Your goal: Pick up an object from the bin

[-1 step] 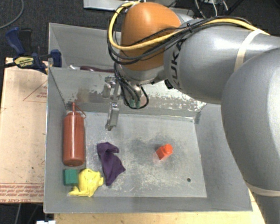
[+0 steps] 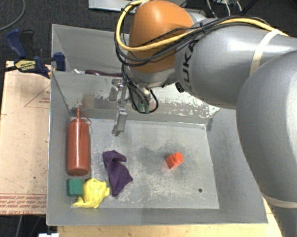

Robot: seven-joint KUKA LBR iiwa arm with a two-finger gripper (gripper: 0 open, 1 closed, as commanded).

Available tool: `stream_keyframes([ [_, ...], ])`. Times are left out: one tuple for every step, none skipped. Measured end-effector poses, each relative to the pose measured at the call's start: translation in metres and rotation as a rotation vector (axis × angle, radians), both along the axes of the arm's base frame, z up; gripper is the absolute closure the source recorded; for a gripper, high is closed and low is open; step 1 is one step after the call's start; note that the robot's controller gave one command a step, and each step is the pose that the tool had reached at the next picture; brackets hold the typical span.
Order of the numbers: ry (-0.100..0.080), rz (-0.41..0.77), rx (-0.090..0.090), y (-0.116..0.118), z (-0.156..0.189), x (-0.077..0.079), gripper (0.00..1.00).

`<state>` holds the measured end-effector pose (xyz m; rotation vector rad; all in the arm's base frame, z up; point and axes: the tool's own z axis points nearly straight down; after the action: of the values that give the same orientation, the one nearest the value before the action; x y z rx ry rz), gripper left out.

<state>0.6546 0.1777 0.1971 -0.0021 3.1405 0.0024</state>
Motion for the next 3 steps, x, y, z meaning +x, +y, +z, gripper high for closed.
stream_keyframes([
  [-0.002, 0.044, 0.001, -0.009, -0.031, -0.046, 0.0],
  [-0.003, 0.093, 0.002, -0.02, -0.09, -0.054, 0.0],
  [-0.004, 0.37, 0.002, -0.048, -0.126, -0.069, 1.0],
])
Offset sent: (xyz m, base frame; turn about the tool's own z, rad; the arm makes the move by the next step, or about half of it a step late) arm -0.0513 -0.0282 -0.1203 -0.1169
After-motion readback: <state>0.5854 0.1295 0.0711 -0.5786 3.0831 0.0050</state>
